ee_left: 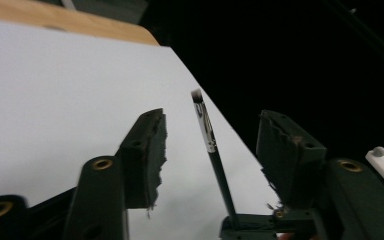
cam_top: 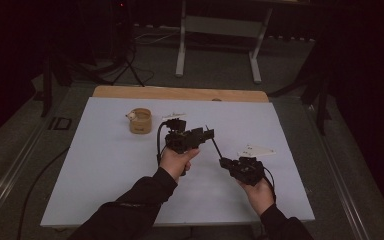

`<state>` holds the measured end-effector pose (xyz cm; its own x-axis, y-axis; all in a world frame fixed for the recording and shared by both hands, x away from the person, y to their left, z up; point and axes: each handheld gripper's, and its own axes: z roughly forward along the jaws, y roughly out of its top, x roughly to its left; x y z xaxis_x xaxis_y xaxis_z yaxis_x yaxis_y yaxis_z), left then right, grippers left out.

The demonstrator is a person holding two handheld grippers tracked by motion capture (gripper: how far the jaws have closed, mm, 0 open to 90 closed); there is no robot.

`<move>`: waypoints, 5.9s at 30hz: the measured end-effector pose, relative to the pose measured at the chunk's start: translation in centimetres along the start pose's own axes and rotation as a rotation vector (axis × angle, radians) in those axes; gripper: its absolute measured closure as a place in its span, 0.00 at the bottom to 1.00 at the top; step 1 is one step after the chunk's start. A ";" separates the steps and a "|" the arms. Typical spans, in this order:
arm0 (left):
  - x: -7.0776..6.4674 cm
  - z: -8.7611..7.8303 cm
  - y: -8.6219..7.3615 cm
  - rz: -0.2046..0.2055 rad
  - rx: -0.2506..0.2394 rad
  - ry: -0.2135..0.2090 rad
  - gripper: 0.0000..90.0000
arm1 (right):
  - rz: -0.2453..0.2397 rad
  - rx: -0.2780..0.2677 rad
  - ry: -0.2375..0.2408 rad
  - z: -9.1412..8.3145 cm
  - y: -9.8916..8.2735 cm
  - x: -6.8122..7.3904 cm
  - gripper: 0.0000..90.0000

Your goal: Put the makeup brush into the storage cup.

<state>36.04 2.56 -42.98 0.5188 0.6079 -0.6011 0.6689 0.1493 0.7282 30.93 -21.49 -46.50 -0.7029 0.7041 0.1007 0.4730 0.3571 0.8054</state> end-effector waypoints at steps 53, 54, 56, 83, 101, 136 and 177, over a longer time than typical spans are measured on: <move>-3.5 0.5 0.1 0.236 -0.039 -0.024 0.96 | 0.012 -0.011 0.088 0.6 0.0 0.2 0.17; -3.6 0.4 0.2 0.256 -0.037 -0.021 0.95 | 0.011 -0.010 0.097 0.6 0.0 0.2 0.15; -3.7 0.3 0.2 0.268 -0.042 -0.023 0.96 | 0.004 -0.016 0.097 0.6 -0.1 0.2 0.15; -2.1 -6.9 5.3 0.416 -0.151 0.130 0.95 | -0.018 -0.080 0.107 -0.4 -0.5 -0.3 0.16; 0.1 -10.7 9.4 0.456 -0.241 0.249 0.95 | -0.043 -0.098 0.104 -0.9 -0.5 -0.3 0.16; 7.2 -11.8 14.2 0.428 -0.389 0.455 0.95 | -0.071 -0.104 0.111 -0.6 -0.6 0.0 0.16; 13.5 -8.1 9.8 0.359 -0.262 0.588 0.95 | -0.069 -0.097 0.139 -0.6 -0.7 0.2 0.16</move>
<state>45.22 18.55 -41.29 0.2610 0.9612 -0.0887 0.3240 -0.0007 0.9461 30.17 -22.00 -46.69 -0.8018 0.5861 0.1170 0.3720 0.3362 0.8652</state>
